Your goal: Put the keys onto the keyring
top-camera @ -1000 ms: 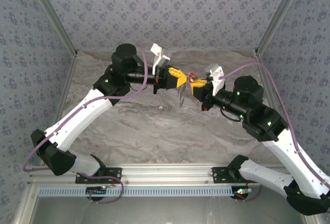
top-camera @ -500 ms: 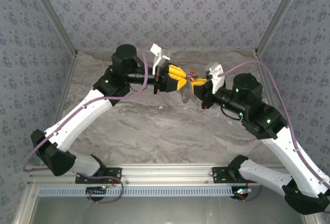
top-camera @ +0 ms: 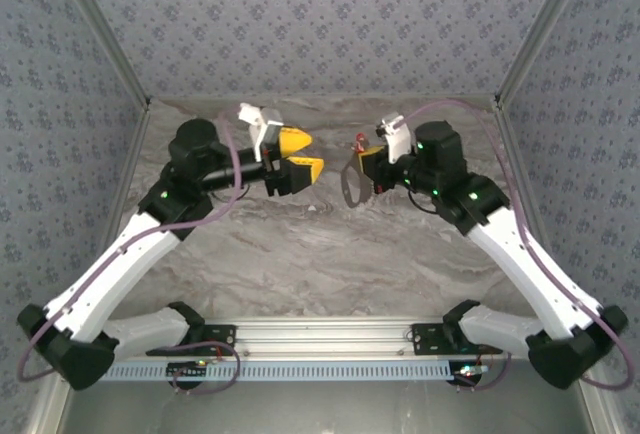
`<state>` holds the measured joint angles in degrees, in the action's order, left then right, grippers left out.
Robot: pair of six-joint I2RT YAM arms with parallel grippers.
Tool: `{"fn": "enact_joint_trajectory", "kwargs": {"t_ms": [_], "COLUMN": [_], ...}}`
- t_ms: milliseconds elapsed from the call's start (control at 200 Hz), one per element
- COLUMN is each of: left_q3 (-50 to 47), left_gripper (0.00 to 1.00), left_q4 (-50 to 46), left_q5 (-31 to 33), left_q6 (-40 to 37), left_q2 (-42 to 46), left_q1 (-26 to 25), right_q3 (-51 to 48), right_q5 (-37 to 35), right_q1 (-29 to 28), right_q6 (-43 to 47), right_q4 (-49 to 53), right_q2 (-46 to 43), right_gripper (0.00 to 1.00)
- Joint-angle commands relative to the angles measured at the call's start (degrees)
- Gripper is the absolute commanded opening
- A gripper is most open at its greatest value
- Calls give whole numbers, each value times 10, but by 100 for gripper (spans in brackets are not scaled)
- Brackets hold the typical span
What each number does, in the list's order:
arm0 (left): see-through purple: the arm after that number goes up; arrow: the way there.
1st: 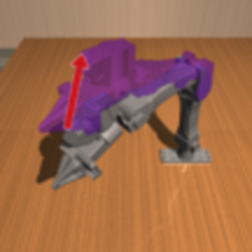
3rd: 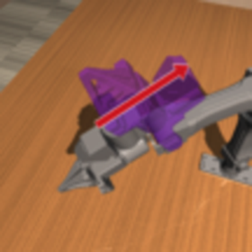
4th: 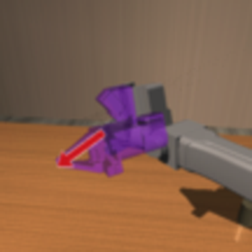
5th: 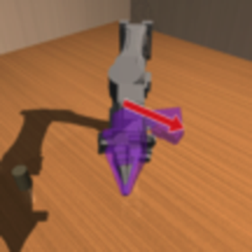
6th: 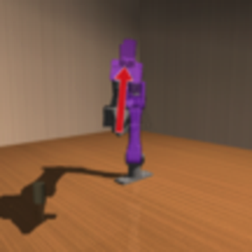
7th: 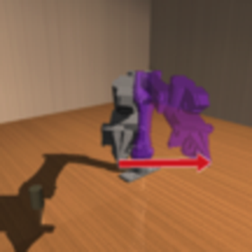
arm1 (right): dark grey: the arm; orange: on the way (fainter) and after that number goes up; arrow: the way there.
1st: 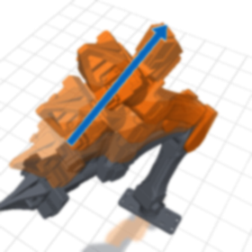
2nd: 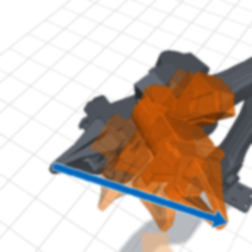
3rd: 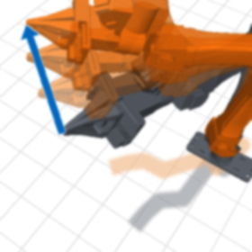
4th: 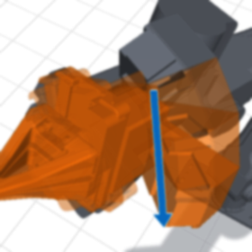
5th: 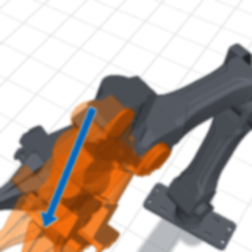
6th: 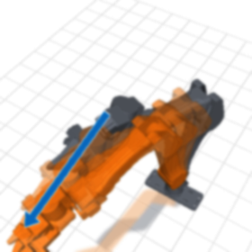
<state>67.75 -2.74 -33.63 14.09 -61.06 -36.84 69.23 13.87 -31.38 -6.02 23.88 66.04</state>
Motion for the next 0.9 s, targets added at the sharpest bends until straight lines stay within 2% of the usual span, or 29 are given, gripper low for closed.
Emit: {"fn": "enact_joint_trajectory", "kwargs": {"t_ms": [0, 155, 270, 395, 650, 894], "left_q3": [-31, -72, -95, -110, -121, -141], "left_gripper": [72, 73, 74, 74, 74, 75], "left_q4": [4, -13, -21, -27, -28, -13], "left_q5": [102, 144, 156, 161, 164, 169], "left_q6": [25, 48, 52, 54, 60, 74], "left_q2": [41, 82, 104, 119, 120, 118], "left_q1": [12, 26, 30, 32, 34, 34], "right_q3": [-4, 55, 124, 124, -43, -137], "right_q5": [39, 66, 90, 102, 91, 72], "right_q1": [14, 19, 19, 15, -27, -88], "right_q6": [-25, -47, -52, -68, -121, -165], "right_q4": [-82, -155, -160, -192, -297, -367], "right_q2": [64, 209, 319, 395, 390, 397], "right_gripper": [0, 0, 0, 0, 0, 0]}}
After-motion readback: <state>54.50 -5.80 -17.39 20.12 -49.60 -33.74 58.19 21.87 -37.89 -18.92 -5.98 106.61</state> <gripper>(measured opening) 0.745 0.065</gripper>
